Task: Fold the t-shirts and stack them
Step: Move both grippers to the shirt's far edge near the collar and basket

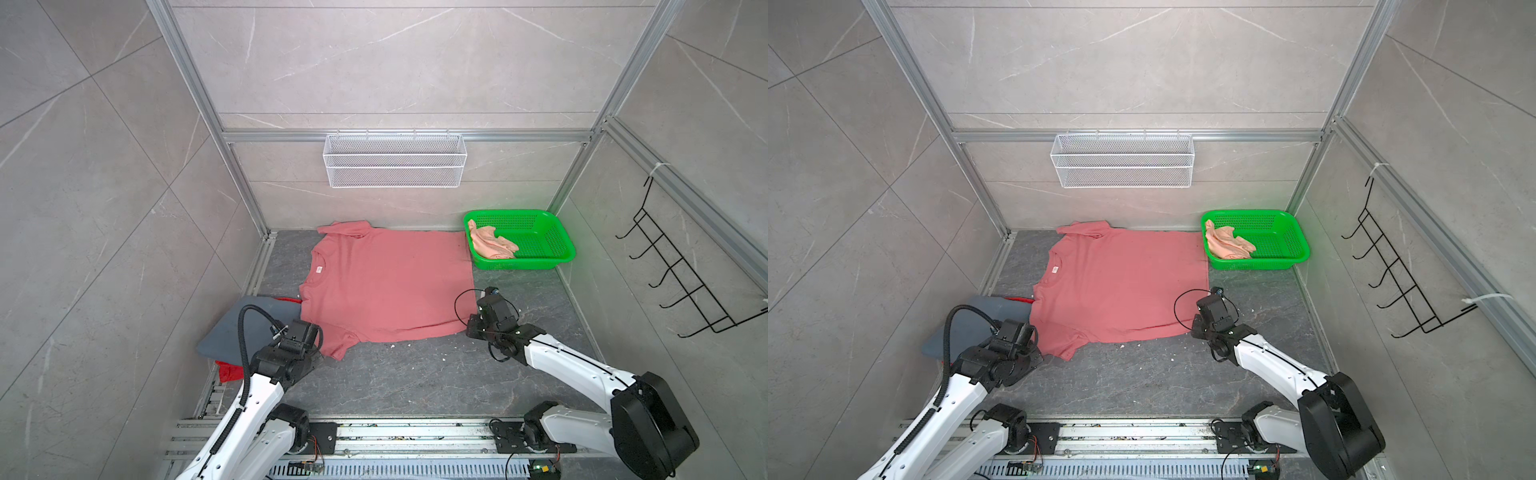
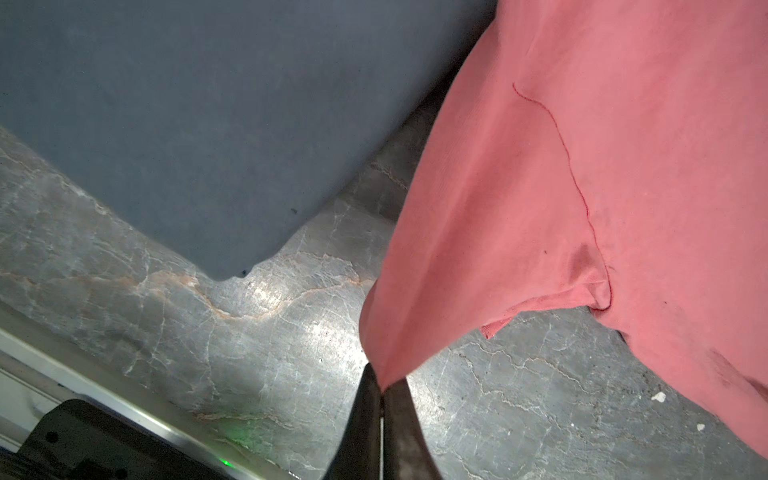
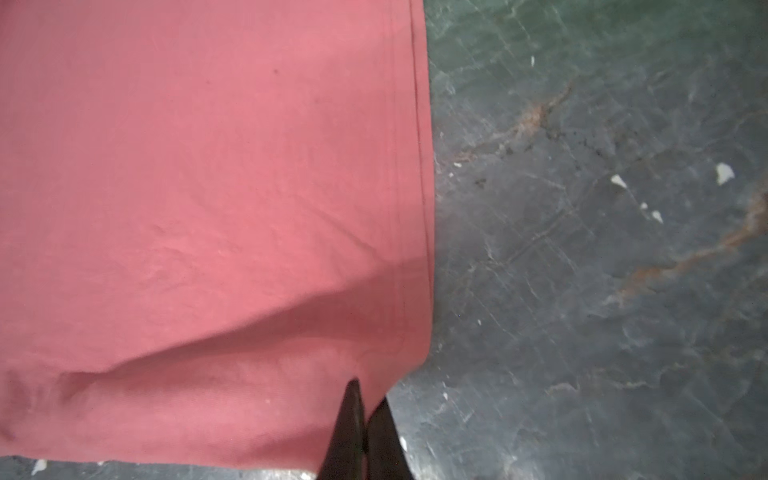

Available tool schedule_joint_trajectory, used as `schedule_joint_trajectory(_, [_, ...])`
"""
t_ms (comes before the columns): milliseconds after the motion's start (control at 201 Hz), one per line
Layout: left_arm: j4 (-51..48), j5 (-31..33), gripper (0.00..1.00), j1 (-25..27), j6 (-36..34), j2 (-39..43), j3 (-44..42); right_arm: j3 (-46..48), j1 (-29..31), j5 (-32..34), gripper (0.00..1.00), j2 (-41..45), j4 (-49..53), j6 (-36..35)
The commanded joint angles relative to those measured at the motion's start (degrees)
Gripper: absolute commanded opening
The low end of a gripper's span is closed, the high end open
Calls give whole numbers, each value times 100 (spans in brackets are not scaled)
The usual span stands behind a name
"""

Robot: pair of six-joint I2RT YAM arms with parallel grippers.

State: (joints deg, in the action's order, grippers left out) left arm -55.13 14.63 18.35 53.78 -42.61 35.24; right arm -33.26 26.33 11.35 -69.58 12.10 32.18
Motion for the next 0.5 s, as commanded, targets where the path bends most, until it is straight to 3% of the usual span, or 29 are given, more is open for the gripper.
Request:
schedule_joint_trajectory(0, [-446, -69, 0, -6, 330, 227, 106, 170, 4, 309, 0, 441, 573, 355])
schedule_joint_trajectory(294, [-1575, 537, 0, 2, 1144, 1228, 650, 150, -6, 649, 0, 1258, 1818, 414])
schedule_joint_trajectory(493, [-2044, 220, 0, 2, 1224, 1474, 978, -203, 4, 718, 0, 1422, 2480, 407])
